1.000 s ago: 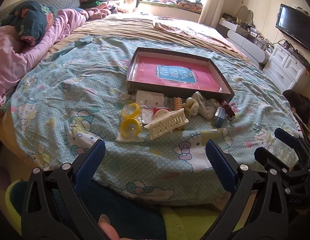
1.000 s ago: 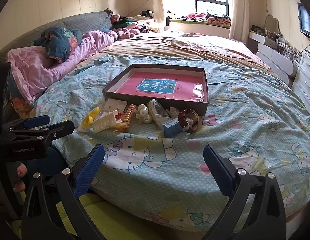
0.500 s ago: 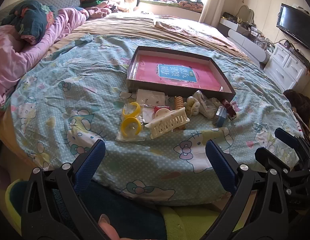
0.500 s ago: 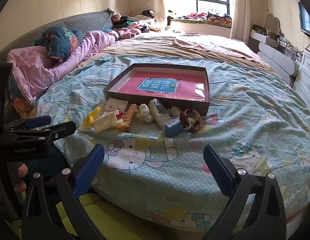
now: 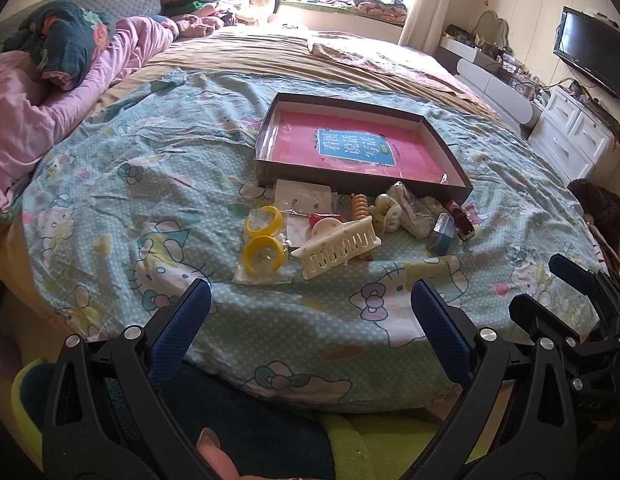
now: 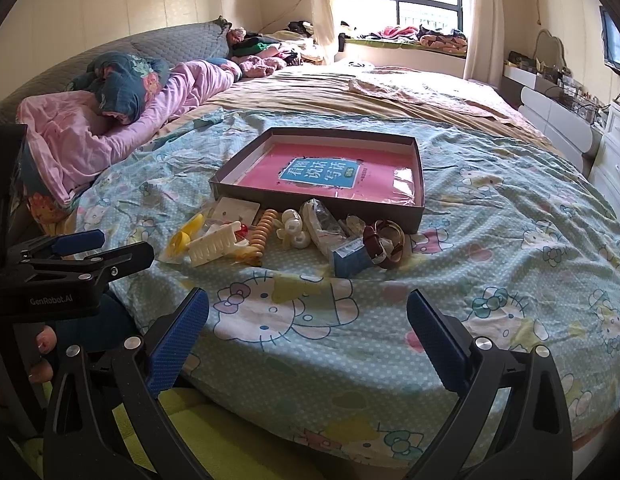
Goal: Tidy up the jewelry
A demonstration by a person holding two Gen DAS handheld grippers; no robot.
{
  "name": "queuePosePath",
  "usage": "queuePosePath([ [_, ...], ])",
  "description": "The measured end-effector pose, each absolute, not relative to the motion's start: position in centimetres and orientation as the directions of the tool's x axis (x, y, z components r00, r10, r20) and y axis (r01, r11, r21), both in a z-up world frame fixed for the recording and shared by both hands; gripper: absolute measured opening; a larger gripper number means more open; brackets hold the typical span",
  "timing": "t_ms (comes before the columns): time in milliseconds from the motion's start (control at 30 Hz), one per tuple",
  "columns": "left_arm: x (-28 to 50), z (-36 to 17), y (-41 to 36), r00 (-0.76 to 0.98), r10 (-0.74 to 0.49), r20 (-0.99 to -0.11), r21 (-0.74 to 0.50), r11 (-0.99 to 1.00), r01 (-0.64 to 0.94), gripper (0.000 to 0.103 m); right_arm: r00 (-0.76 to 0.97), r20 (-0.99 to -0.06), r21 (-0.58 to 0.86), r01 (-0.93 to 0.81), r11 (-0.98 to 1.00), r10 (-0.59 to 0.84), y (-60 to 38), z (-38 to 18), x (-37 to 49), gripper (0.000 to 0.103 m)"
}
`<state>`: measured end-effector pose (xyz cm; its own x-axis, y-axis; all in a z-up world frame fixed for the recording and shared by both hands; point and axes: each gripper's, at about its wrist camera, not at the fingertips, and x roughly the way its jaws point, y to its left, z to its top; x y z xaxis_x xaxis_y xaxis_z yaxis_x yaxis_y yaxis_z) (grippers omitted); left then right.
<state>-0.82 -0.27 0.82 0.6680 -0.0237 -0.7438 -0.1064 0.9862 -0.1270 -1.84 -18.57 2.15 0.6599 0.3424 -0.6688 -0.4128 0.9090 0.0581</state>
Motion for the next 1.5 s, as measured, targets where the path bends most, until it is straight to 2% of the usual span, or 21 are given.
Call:
queuePosePath([
  [500,0.7,0.6,2.2,0.653,0.016,-0.757,-0.122,0.978,-0.166,0.094,0.647,-0.657,0.086,-0.445,0.891,0.387,-18.0,2.4,1.3,0.099],
  [867,2.8,0.3,5.5,0.645,0.049,-0.763,-0.122,0.968,-0.219,0.094,0.660,-0.646,0.127,-0.404,0.906,0.384,-19.3,2.7,4.8,0.099],
  [1500,7.1,-3.3,-0.4,0.570,-0.102,-0.815,-0.059,0.994,0.092,0.092,0.622,-0.716,0.190,-0.265,0.945,0.318,-23.8,-1.4,10.2,0.099],
])
